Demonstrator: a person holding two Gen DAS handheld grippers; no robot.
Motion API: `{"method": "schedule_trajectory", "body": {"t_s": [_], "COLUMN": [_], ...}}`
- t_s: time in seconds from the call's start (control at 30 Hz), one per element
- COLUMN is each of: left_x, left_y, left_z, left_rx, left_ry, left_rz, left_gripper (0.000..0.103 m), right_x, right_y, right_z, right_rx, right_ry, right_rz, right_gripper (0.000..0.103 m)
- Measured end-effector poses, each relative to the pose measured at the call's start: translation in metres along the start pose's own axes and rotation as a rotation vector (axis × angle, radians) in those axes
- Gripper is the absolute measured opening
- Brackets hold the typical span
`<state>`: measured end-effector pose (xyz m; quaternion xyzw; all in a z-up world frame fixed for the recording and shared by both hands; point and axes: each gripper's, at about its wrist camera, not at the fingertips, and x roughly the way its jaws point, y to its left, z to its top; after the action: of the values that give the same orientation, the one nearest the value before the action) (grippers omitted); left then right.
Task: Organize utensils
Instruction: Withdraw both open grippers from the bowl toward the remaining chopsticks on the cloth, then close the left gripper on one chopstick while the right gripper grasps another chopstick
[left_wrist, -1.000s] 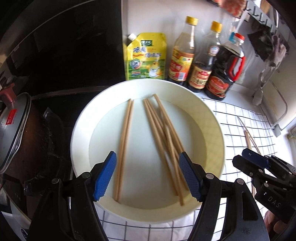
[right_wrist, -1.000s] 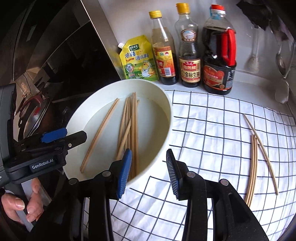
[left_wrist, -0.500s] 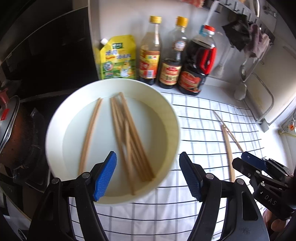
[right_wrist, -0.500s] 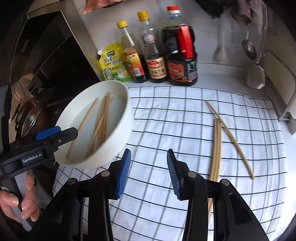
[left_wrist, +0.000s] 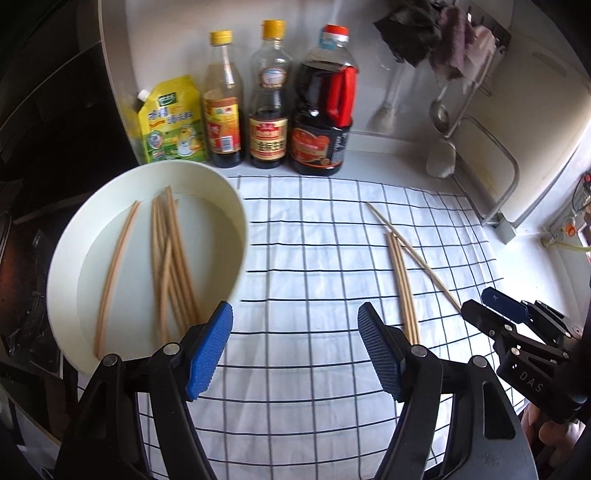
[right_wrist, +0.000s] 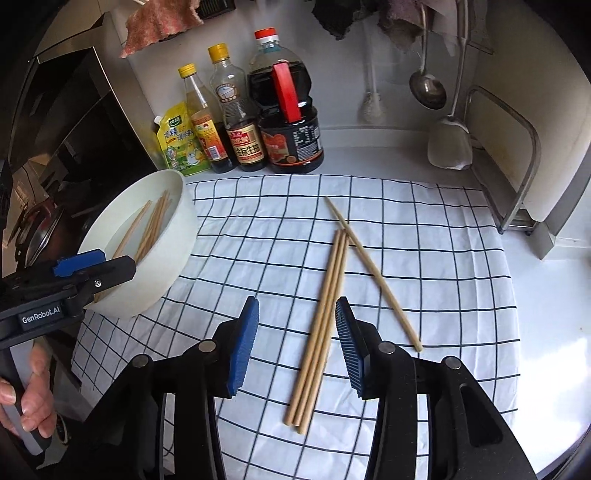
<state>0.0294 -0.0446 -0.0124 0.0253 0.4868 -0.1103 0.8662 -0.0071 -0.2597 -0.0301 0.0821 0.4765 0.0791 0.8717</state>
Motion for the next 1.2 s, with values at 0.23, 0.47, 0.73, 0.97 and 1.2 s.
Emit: {"method": "schedule_trajectory", "body": {"t_s": [0.23, 0.47, 0.73, 0.97, 1.2], "left_x": [0.027, 0.07, 0.109, 0.12, 0.127], "left_y": [-0.038, -0.062, -0.078, -0.092, -0.102], "left_z": [-0.008, -0.018, -0.03, -0.037, -0.042], "left_rx": [0.046, 0.024, -0.016, 0.003, 0.031], "left_ry": [0.03, 0.068, 0.12, 0.136, 0.147], "left_rz": [-0.005, -0.015, -0.015, -0.029, -0.013], "left_gripper": [0.07, 0.07, 0.07, 0.07, 0.07], "right_x": [0.02, 0.045, 0.077, 0.084, 0.082], "right_y": [-0.046, -0.067, -0.078, -0.089, -0.102], "right_z": [-0.012, -0.012, -0.01, -0.015, -0.022], "right_rx": [0.038, -0.027, -0.118, -0.112, -0.061], "right_ry": [0.022, 0.042, 0.07, 0.066, 0.054], "right_rz": [-0.03, -0.049, -0.053, -0.047, -0.033], "right_gripper": [0.042, 0.042, 0.042, 0.042, 0.042]}}
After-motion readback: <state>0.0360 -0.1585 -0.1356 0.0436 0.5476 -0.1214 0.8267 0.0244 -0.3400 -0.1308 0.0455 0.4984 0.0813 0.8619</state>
